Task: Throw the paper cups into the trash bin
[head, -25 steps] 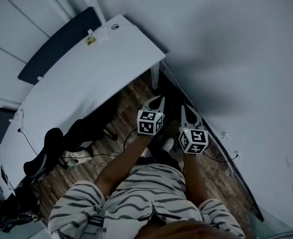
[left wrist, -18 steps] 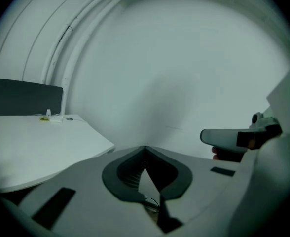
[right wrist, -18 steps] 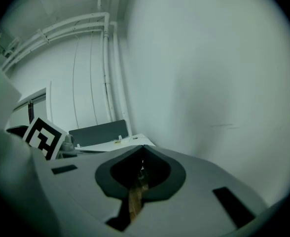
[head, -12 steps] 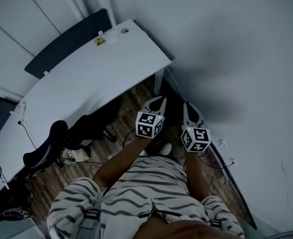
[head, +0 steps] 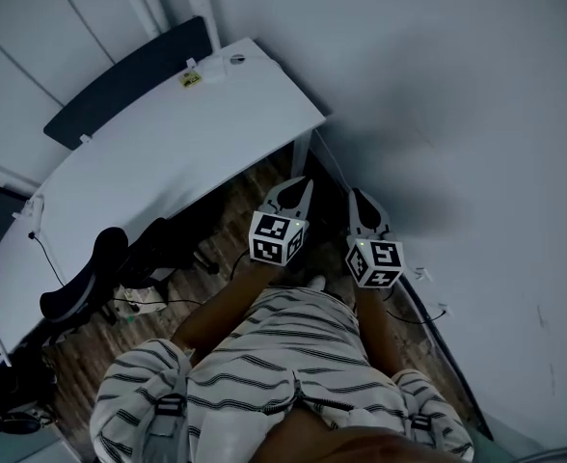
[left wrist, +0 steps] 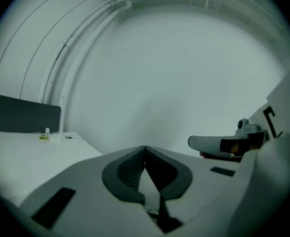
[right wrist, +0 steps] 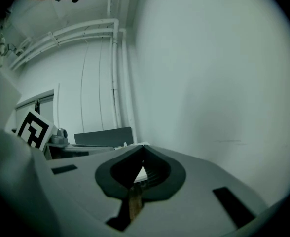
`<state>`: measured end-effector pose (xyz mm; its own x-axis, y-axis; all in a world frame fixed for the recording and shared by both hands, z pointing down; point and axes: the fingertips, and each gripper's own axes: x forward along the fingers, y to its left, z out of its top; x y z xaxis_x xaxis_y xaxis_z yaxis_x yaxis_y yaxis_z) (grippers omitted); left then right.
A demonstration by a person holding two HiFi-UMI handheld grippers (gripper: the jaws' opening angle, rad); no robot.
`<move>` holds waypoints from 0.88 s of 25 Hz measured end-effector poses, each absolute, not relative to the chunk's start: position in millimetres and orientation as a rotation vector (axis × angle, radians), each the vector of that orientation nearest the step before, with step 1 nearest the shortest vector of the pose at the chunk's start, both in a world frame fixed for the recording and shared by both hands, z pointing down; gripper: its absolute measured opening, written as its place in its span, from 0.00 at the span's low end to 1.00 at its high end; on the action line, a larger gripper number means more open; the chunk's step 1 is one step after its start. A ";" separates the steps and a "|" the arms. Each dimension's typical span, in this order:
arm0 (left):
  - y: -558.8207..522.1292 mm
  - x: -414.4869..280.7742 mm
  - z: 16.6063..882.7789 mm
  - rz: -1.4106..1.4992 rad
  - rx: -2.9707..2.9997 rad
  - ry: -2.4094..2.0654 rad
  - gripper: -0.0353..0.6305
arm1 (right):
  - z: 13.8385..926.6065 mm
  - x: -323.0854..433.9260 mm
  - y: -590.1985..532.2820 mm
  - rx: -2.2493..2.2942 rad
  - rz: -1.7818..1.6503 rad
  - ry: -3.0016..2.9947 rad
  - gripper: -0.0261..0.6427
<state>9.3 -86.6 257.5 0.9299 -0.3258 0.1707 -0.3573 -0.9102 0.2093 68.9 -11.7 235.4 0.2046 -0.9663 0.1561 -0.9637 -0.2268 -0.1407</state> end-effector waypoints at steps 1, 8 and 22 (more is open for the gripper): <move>-84.6 8.4 255.1 0.186 2.856 -0.511 0.09 | 234.4 68.4 -9.4 -2.429 -0.326 1.948 0.05; -76.9 0.1 239.0 0.131 2.907 -0.521 0.09 | 224.6 64.7 -8.0 -2.425 -0.270 1.956 0.05; -59.0 8.9 228.1 0.091 2.949 -0.484 0.09 | 217.4 77.1 1.8 -2.441 -0.193 1.914 0.05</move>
